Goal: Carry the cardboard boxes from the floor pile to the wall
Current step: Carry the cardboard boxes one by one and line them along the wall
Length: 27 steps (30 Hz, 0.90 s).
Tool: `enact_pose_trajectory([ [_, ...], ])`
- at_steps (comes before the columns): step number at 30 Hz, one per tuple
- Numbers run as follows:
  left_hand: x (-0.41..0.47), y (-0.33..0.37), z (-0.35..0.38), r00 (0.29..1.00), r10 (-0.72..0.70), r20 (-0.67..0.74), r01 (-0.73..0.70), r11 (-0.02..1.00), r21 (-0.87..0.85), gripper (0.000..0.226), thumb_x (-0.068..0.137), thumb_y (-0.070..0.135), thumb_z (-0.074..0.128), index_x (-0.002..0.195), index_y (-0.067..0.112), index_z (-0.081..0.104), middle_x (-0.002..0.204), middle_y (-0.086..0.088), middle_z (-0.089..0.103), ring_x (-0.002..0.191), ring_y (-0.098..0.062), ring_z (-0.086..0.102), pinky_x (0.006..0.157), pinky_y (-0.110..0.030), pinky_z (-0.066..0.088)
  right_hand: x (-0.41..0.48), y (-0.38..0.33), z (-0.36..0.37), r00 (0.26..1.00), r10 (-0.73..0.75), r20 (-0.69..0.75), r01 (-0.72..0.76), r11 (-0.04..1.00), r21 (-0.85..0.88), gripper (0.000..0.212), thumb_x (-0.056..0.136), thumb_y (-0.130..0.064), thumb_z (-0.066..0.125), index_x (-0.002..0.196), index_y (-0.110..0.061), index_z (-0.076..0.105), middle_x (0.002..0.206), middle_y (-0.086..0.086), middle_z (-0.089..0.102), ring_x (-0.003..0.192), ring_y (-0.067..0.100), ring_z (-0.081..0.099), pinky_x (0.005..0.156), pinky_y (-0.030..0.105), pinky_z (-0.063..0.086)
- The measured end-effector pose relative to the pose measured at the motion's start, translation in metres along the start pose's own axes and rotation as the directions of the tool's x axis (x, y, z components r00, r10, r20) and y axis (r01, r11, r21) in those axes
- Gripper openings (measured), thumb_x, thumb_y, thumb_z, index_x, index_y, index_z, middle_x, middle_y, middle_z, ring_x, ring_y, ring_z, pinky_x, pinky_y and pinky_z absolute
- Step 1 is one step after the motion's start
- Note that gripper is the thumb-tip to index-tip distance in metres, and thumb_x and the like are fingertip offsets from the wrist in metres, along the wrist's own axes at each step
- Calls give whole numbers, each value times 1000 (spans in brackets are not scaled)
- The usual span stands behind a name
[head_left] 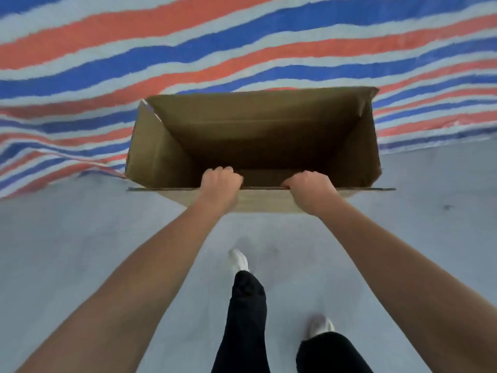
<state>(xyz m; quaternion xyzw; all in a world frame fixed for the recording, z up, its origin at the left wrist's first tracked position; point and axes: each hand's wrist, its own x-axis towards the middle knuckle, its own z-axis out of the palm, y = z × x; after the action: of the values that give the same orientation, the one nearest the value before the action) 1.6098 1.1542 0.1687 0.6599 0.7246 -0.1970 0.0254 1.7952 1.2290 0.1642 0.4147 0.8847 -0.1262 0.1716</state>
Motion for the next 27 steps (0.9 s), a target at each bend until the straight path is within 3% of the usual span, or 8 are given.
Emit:
enact_pose_trajectory([
  [6, -188, -66, -51, 930, -362, -61, 355, 930, -97, 38, 95, 18, 53, 131, 27, 59, 115, -5, 51, 110, -25, 48, 86, -37, 47, -84, -117, -90, 930, -329, -162, 293, 932, -211, 57, 93, 0, 52, 136, -38, 56, 114, -4, 67, 98, 25, 68, 63, 33, 46],
  [10, -328, -113, -83, 788, -600, -137, 570, 795, -206, 43, 95, 14, 53, 135, 29, 57, 119, -1, 51, 111, -21, 48, 76, -33, 49, -152, -221, -143, 811, -535, -238, 463, 834, -299, 60, 90, 4, 52, 134, -37, 56, 113, -4, 65, 98, 27, 68, 63, 32, 45],
  [13, -399, -135, -94, 720, -677, -153, 634, 731, -252, 46, 95, 13, 53, 137, 31, 55, 126, 3, 57, 107, -19, 59, 76, -33, 51, -189, -280, -163, 747, -603, -280, 523, 793, -312, 56, 90, 2, 52, 133, -34, 57, 114, -2, 65, 98, 28, 68, 65, 32, 43],
  [16, -494, -163, -88, 617, -770, -166, 730, 638, -246, 47, 96, 14, 50, 139, 34, 53, 117, 6, 64, 99, -20, 65, 72, -30, 48, -237, -362, -167, 646, -698, -308, 600, 714, -360, 56, 90, 0, 51, 134, -35, 56, 116, -2, 64, 100, 28, 68, 66, 32, 41],
  [25, -786, -231, -6, 304, -941, -146, 880, 336, -336, 45, 95, 16, 49, 136, 33, 57, 103, 7, 70, 90, -20, 67, 62, -27, 38, -377, -635, -124, 312, -901, -301, 756, 427, -496, 51, 84, 4, 55, 118, -32, 66, 101, -3, 67, 88, 26, 68, 62, 31, 41],
  [27, -832, -247, 9, 249, -957, -149, 902, 285, -324, 45, 96, 16, 48, 137, 34, 56, 103, 7, 70, 91, -19, 67, 62, -27, 35, -398, -686, -116, 264, -921, -285, 771, 380, -512, 49, 86, 2, 55, 119, -32, 66, 103, -3, 67, 88, 27, 67, 62, 31, 41],
])
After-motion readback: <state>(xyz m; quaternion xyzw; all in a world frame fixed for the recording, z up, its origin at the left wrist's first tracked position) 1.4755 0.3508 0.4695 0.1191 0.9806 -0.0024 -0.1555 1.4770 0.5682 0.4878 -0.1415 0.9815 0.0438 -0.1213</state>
